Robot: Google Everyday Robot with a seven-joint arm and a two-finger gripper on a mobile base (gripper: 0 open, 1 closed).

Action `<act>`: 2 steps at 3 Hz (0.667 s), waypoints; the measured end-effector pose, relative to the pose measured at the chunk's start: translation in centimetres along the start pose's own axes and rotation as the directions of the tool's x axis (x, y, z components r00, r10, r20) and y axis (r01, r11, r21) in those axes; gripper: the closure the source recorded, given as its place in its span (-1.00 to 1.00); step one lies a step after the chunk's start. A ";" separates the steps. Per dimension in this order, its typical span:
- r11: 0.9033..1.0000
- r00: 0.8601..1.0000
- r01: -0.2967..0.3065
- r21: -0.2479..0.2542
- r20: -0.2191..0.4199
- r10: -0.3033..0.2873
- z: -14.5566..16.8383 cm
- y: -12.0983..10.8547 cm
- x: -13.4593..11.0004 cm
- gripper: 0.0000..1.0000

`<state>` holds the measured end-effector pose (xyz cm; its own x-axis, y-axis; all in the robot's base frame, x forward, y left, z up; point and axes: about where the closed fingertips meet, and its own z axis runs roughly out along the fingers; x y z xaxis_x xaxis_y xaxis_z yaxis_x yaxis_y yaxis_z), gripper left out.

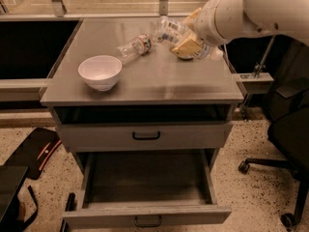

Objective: Pick blue plastic bottle from middle drawer and place on counter

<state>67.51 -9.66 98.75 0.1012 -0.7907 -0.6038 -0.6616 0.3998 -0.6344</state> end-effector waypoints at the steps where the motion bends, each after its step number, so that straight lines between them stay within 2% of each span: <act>1: 0.988 0.998 0.019 -0.153 -0.055 -0.028 0.6 3.1 2.3 1.00; 2: 0.958 0.995 0.013 -0.287 -0.089 -0.041 2.9 6.4 4.5 1.00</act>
Offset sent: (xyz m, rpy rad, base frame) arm -0.0188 0.0045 -0.1326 -0.1561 0.3954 0.1911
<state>65.86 -9.35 90.60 0.0614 -0.8444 -0.5322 -0.8456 0.2393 -0.4772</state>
